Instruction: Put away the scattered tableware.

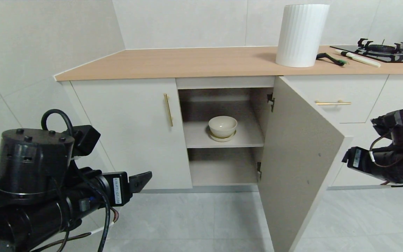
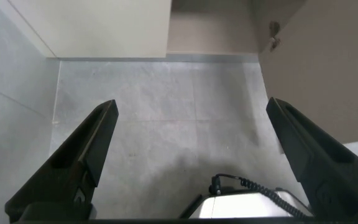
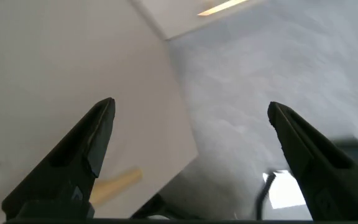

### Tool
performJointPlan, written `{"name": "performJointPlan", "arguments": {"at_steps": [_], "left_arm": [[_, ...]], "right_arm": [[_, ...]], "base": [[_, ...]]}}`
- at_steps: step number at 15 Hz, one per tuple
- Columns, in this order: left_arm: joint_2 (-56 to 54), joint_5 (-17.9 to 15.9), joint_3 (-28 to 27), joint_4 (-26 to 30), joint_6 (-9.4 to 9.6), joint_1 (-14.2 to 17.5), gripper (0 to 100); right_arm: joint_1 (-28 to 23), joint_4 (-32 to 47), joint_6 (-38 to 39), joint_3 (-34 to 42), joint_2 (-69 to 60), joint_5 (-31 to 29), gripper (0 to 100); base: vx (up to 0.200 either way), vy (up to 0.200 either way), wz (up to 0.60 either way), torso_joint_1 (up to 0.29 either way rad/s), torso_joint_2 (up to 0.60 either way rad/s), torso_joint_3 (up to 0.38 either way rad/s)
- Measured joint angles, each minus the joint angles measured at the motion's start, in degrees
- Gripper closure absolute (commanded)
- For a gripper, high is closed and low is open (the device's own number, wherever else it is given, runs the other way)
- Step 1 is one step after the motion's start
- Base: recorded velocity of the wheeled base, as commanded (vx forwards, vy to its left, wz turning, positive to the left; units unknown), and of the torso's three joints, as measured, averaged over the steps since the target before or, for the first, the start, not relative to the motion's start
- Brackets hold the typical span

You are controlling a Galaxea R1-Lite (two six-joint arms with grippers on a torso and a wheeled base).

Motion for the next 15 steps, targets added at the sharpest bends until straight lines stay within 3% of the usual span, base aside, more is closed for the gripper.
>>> {"name": "performJointPlan", "arguments": {"at_steps": [8,12,15], "left_arm": [[-0.3,0.4,-0.7,0.0,0.24,0.1,0],[-1.3,0.3,-0.9,-0.1,0.9,0.0,0],[-1.0,0.3,-0.9,-0.2,1.01,0.0,0]], "right_arm": [[18.1,-1.0,-0.9,-11.7,10.1,-0.1,0],[20.7,-0.9,-0.5,-15.0,14.7,0.0,0],[21.9,-5.9,-0.4,-15.4,17.0,-0.1,0]], "base": [[0.0,0.0,0.0,0.0,0.0,0.0],[0.0,0.0,0.0,0.0,0.0,0.0],[0.0,0.0,0.0,0.0,0.0,0.0]]}}
